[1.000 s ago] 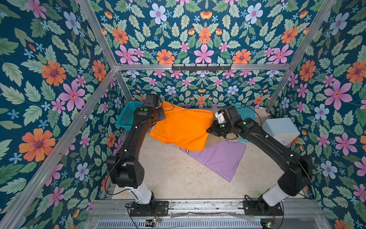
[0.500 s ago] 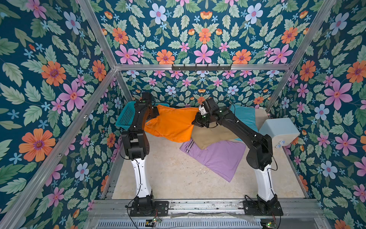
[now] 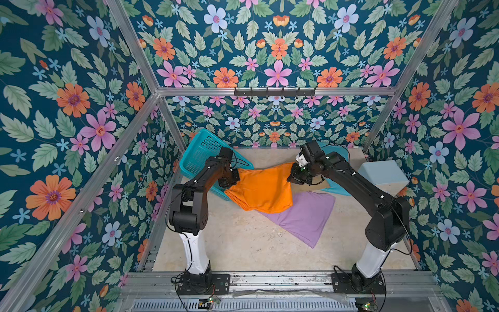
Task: Put the folded long pants in the basket
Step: Move the basket to the center of the board.
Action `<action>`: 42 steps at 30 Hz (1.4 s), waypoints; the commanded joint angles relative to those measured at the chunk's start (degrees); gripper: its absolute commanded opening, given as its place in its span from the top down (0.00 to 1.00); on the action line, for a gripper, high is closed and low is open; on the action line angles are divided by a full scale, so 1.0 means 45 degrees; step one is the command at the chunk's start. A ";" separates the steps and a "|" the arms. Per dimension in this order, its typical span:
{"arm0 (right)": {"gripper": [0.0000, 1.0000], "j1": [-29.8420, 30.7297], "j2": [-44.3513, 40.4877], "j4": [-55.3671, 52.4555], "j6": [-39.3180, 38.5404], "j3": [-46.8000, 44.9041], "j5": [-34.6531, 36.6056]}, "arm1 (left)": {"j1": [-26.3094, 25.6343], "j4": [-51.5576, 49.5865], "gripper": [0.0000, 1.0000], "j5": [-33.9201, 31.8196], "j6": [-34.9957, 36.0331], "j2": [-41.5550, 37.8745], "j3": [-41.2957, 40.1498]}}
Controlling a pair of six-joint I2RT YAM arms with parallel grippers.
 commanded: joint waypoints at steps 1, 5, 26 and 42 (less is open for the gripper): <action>1.00 -0.0075 -0.0633 0.0518 -0.0744 -0.0150 -0.0440 | 0.0038 0.0337 1.00 -0.0516 -0.0567 -0.1494 -0.0738; 1.00 -0.0070 -0.0898 0.0379 -0.0920 0.0213 -0.0765 | 0.0021 0.0563 1.00 0.0266 -0.0875 -0.3014 -0.1737; 1.00 0.2955 0.1083 0.1016 0.0238 0.2588 -0.0930 | 0.3765 -0.2013 1.00 -0.3506 0.2363 -0.3055 0.1848; 1.00 0.3876 0.3120 0.1960 0.1185 0.2717 -0.0573 | 0.4745 -0.1996 1.00 -0.2941 0.2562 0.0876 0.3091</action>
